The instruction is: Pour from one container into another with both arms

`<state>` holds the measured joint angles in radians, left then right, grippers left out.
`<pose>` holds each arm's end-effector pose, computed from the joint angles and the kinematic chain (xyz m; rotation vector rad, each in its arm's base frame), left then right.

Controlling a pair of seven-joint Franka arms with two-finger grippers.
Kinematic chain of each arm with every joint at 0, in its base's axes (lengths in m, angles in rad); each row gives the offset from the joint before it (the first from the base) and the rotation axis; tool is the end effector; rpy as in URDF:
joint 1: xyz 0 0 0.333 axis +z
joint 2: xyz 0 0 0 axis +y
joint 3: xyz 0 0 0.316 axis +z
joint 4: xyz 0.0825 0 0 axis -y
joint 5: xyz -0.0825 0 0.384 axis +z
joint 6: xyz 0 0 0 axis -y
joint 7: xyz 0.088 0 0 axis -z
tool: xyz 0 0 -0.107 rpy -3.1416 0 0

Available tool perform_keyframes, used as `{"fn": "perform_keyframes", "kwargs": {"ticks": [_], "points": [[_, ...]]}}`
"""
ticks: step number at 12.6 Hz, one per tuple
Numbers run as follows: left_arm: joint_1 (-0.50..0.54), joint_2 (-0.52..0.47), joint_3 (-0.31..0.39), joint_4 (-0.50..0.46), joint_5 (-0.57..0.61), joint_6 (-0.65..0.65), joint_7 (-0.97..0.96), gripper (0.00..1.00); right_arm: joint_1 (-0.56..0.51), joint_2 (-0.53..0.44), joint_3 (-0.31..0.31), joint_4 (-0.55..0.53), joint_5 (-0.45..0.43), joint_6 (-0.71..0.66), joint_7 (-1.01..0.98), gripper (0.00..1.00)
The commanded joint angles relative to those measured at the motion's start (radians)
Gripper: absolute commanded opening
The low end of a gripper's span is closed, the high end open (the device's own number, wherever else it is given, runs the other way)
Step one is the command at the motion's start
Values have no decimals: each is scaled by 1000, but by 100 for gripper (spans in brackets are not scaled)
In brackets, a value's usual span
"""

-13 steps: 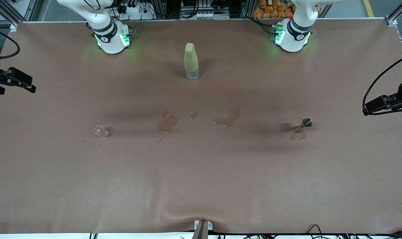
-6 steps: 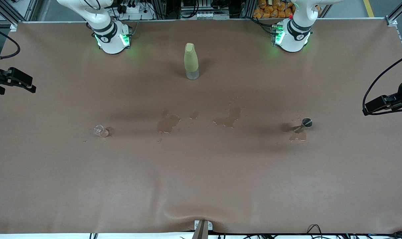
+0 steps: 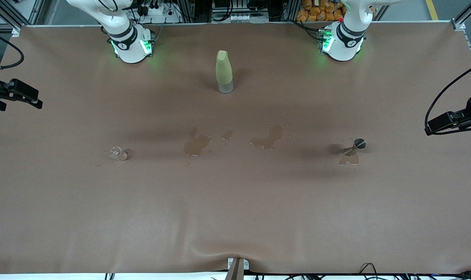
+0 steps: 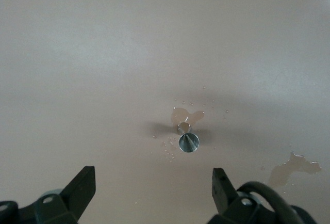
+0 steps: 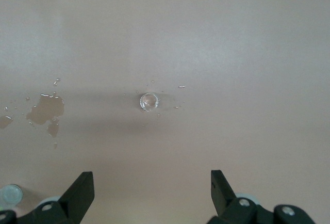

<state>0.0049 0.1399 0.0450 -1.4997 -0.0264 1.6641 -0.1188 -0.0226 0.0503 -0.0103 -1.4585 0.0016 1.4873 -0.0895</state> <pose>0.6046 0.0257 0.5856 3.1092 0.2654 0.0373 0.5618 -0.0181 0.6417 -3.1378 -0.0890 0.0336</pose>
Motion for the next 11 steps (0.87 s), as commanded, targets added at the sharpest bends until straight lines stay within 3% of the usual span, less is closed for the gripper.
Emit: {"fn": "perform_keyframes", "kwargs": {"ticks": [1, 8, 11], "points": [[1, 0, -5, 12, 13, -17, -15, 100, 7, -7, -2, 6, -11, -8, 5, 100], [0, 0, -5, 12, 13, -17, -15, 100, 6, -15, -5, 3, -9, -36, -13, 100], [-5, 0, -5, 12, 22, -17, -13, 100, -3, -52, -11, -11, -11, -73, -201, 100]]}}
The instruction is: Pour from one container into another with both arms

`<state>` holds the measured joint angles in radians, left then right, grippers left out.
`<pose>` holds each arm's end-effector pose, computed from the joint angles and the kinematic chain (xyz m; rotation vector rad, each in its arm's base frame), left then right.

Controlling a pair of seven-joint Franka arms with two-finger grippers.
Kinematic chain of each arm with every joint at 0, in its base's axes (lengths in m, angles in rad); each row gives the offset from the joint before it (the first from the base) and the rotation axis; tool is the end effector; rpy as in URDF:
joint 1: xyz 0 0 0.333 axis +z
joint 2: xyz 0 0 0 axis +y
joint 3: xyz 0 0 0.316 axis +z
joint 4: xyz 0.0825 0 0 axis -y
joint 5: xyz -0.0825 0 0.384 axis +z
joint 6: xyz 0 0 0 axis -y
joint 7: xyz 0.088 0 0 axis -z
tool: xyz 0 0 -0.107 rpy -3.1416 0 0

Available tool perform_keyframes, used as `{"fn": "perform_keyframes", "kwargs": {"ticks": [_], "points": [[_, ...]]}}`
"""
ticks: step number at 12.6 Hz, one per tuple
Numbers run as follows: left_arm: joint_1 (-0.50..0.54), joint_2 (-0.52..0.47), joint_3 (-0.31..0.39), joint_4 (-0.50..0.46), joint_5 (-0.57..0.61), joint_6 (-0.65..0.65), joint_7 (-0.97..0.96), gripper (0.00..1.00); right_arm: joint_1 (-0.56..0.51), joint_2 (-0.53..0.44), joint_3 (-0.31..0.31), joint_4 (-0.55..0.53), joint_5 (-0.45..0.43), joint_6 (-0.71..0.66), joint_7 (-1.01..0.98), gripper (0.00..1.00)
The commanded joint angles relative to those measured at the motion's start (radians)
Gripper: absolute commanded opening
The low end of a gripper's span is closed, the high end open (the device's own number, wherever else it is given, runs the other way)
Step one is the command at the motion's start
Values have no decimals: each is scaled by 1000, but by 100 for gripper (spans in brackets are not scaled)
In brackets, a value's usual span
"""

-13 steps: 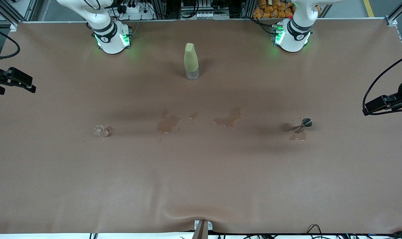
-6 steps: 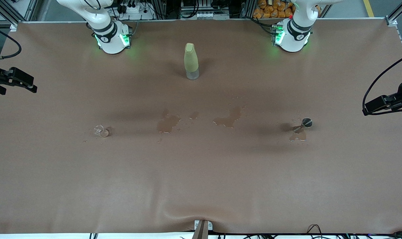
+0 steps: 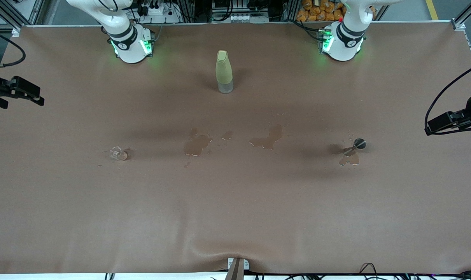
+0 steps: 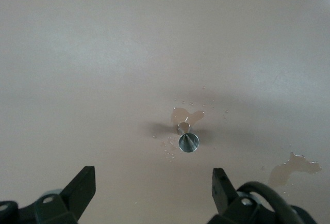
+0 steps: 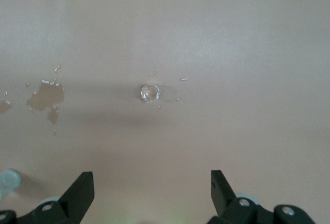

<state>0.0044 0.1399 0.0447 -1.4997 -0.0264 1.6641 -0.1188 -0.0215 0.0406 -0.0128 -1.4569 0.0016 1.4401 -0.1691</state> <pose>0.6046 0.0253 0.5856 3.1092 0.2642 0.0373 0.5536 -0.0186 0.6439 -3.1263 -0.2113 0.0893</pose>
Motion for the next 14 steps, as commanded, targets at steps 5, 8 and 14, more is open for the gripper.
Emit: {"fn": "perform_keyframes", "kwargs": {"ticks": [5, 8, 14], "points": [[8, 0, -6, 12, 7, -14, 69, 100, -17, -88, -90, -65, -12, -26, -620, 100], [17, 3, -3, 3, -7, -14, 219, 100, -31, -84, -107, -71, -15, -17, -1057, 100], [129, 33, 0, -10, -220, -20, 673, 100, -47, -88, -154, -125, -15, 120, -1715, 100]]}}
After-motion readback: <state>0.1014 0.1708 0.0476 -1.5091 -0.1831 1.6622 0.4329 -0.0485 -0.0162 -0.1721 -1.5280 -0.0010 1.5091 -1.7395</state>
